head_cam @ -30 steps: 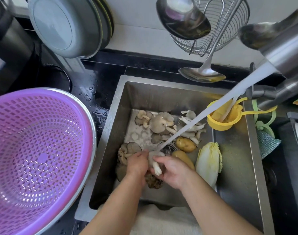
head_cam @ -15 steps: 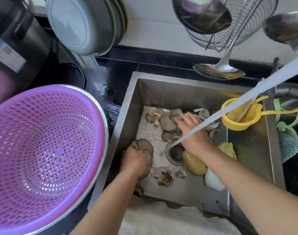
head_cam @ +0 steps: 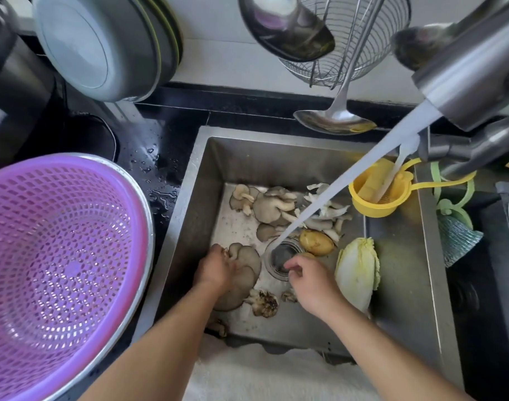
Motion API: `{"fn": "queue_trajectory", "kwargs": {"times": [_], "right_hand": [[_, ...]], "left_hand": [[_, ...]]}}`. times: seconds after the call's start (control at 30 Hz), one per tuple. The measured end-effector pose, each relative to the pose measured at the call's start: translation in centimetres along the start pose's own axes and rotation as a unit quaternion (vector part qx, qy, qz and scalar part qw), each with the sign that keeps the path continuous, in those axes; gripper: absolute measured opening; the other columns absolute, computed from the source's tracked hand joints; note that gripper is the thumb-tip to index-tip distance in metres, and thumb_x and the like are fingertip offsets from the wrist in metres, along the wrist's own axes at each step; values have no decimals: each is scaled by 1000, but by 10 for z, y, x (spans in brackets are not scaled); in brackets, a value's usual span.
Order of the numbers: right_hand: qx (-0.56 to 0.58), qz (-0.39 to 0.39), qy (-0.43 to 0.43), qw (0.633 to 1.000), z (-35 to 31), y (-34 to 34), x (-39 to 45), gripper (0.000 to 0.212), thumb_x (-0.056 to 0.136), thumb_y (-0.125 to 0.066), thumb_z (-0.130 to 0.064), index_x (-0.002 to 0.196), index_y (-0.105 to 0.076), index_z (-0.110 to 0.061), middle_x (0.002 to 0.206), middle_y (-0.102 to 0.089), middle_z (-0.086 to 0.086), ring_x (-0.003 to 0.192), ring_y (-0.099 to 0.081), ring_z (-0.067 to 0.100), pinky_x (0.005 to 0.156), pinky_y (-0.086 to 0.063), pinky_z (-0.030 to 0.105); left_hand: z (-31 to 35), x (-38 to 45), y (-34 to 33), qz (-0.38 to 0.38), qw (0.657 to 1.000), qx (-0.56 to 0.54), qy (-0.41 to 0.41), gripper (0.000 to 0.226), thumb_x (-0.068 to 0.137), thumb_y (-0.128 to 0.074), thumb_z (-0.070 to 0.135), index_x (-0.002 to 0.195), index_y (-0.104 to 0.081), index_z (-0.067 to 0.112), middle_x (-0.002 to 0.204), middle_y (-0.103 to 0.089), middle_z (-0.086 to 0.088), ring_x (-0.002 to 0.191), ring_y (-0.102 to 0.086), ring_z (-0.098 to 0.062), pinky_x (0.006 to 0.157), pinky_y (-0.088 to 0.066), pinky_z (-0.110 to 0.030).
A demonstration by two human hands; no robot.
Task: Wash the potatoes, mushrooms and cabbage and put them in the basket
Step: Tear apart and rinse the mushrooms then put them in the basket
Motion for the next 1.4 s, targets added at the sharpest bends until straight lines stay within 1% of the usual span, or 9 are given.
{"fn": "queue_trajectory", "kwargs": {"times": [0.23, 0.4, 0.5, 0.7, 0.87, 0.93, 1.03, 1.27, 1.4], "right_hand": [[125, -27, -57, 990, -18, -10, -8, 21, 102, -54, -19, 111, -72, -25, 101, -68, -10, 94, -65, 12, 71, -50, 19], [308, -47, -135, 941, -33, -28, -22, 13, 102, -53, -17, 98, -65, -18, 93, -70, 3, 80, -71, 17, 85, -63, 43], [347, -21, -167, 923, -36, -29, -29, 14, 103, -52, -15, 91, -60, -17, 79, -65, 6, 72, -68, 20, 82, -64, 47], [280, 8, -158, 947, -55, -47, -30, 13, 89, -64, -36, 91, -64, -23, 85, -74, 9, 81, -74, 30, 77, -63, 52], [561, -31, -305, 769, -60, -77, -4, 21, 93, -71, -21, 106, -74, -5, 97, -78, 17, 93, -76, 35, 81, -65, 45], [583, -28, -307, 752, -63, -79, 7, 23, 91, -72, -15, 109, -73, -1, 97, -77, 19, 83, -76, 32, 64, -63, 36], [567, -9, -284, 773, -67, -75, 14, 25, 88, -69, -2, 113, -68, 1, 99, -74, 20, 69, -71, 27, 51, -57, 28], [491, 135, -210, 835, -61, -75, -10, 48, 91, -76, -12, 132, -55, -23, 114, -66, 1, 90, -66, 16, 72, -52, 24], [323, 143, -89, 931, -76, -77, -11, 60, 92, -73, -14, 143, -49, -32, 114, -69, 2, 103, -67, 19, 93, -52, 32]], "left_hand": [[10, -23, 26, 141, 936, -321, 41, 42, 89, -82, 30, 117, -63, 5, 108, -73, -17, 104, -69, -35, 89, -53, -35], [11, -49, -11, -58, 723, -658, 201, 12, 97, -71, 5, 107, -68, 0, 97, -73, -22, 87, -73, -29, 69, -65, -38], [7, -59, -17, -100, 677, -689, 236, 11, 100, -59, -3, 108, -65, -7, 102, -68, -23, 91, -67, -29, 97, -57, -41], [3, -66, -18, -80, 700, -681, 200, 21, 97, -60, -9, 118, -64, -8, 107, -72, -29, 91, -73, -34, 82, -62, -40], [11, -72, -1, 7, 778, -620, 100, 44, 83, -70, -17, 120, -61, 5, 97, -75, -19, 77, -75, -28, 57, -60, -30], [14, -72, 4, 25, 787, -612, 71, 45, 82, -72, -16, 118, -61, 8, 99, -75, -16, 80, -75, -24, 56, -58, -25], [13, -69, 7, 57, 810, -582, 46, 48, 81, -74, -15, 119, -60, 11, 102, -75, -11, 87, -74, -20, 60, -56, -19], [2, -63, -20, -11, 716, -670, 195, 29, 92, -66, -11, 121, -65, -8, 104, -76, -26, 85, -76, -32, 57, -62, -31], [-6, -56, -24, -66, 724, -642, 242, 20, 94, -61, -8, 111, -72, -5, 98, -76, -23, 82, -74, -32, 49, -62, -33]]}}
Point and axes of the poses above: each hand's wrist, its own x-axis towards the middle knuckle, its own y-axis out of the back of the hand, z = x × y, the point moved 5 cm from there along x, towards the middle knuckle
